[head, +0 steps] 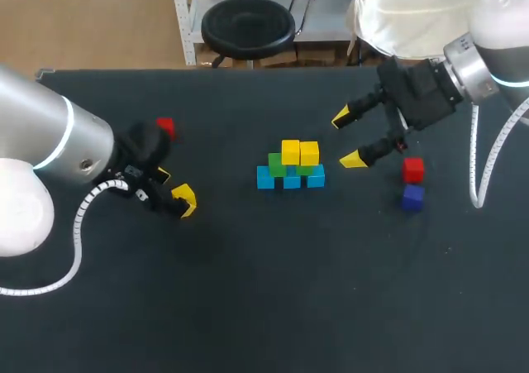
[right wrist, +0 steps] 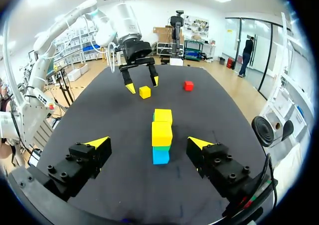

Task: Place the blue cubes, place green cubes on the blue cubes, place the yellow cubes on the green cubes, then place the red cubes on the yellow cubes, and place purple cube on the red cubes.

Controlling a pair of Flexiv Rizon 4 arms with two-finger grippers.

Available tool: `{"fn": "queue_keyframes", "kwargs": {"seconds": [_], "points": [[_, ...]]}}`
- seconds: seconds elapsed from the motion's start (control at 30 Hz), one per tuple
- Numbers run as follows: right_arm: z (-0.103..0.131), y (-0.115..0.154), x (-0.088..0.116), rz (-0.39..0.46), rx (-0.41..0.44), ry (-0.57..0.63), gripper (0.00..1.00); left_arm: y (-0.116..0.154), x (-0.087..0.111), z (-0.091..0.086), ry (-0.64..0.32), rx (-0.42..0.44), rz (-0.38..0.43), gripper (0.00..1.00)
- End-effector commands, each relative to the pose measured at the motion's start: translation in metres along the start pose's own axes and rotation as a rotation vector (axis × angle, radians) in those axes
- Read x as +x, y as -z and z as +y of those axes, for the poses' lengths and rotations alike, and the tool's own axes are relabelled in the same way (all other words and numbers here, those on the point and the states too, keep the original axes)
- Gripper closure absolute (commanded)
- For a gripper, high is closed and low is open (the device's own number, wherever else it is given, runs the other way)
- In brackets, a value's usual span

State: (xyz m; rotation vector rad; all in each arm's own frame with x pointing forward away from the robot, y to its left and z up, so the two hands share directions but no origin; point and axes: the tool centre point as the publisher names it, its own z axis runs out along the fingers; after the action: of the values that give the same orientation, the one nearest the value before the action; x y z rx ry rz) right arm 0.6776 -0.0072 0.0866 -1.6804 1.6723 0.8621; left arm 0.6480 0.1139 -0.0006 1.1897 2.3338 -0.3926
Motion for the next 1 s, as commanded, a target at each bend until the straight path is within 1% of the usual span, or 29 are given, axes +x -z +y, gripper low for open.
{"fn": "queue_keyframes", "kwargs": {"seconds": [0.03,0.07,0.1,0.13,0.17,0.2,0.23,0.27,0.47,0.63,0.73,0.8,0.83,0.9,0.93,0.97,1.0], "points": [[0.001,0.000,0.000,-0.002,0.001,0.001,0.00,-0.003,-0.001,0.002,-0.005,0.010,-0.007,0.12],[0.001,0.000,0.000,-0.002,0.001,0.001,0.00,-0.003,-0.001,0.002,-0.006,0.011,-0.007,0.35],[0.001,0.000,0.000,-0.002,0.001,0.001,0.00,-0.004,-0.001,0.003,-0.007,0.012,-0.007,0.53],[0.001,0.000,0.000,-0.002,0.001,0.001,0.00,-0.004,0.000,0.003,-0.007,0.016,-0.008,0.61],[0.001,0.000,0.000,-0.002,0.001,0.001,0.00,-0.004,0.001,0.004,-0.006,0.017,-0.008,0.73],[0.001,0.000,0.000,-0.002,0.001,0.001,0.00,-0.005,0.001,0.004,-0.005,0.018,-0.007,0.80],[0.001,0.000,0.000,-0.002,0.001,0.001,0.00,-0.006,0.002,0.004,-0.002,0.020,-0.006,0.94],[0.001,0.000,0.000,-0.002,0.001,0.001,0.00,-0.006,0.003,0.005,0.001,0.022,-0.004,0.98],[0.001,0.000,0.000,-0.002,0.001,0.001,0.00,-0.007,0.003,0.004,0.000,0.026,-0.005,1.00],[0.001,0.000,0.000,-0.002,0.001,0.001,0.00,-0.004,-0.003,0.003,-0.045,0.048,-0.029,1.00],[0.001,0.000,0.000,-0.002,0.001,0.001,0.00,0.001,-0.014,0.000,-0.100,0.080,-0.025,1.00],[0.001,0.000,0.000,-0.002,0.001,0.001,0.00,0.004,-0.023,-0.002,-0.146,0.093,0.003,1.00],[0.001,0.000,0.000,-0.002,0.001,0.001,0.00,0.006,-0.029,-0.004,-0.182,0.113,0.009,1.00],[0.001,0.000,0.000,-0.002,0.001,0.001,0.00,0.010,-0.039,-0.008,-0.240,0.105,0.032,1.00],[0.001,0.000,0.000,-0.002,0.001,0.001,0.00,0.011,-0.045,-0.011,-0.272,0.117,0.049,1.00],[0.001,0.000,0.000,-0.002,0.001,0.001,0.00,0.012,-0.049,-0.013,-0.285,0.111,0.045,1.00],[0.001,0.000,0.000,-0.002,0.001,0.001,0.00,0.014,-0.054,-0.014,-0.297,0.124,0.038,1.00]]}}
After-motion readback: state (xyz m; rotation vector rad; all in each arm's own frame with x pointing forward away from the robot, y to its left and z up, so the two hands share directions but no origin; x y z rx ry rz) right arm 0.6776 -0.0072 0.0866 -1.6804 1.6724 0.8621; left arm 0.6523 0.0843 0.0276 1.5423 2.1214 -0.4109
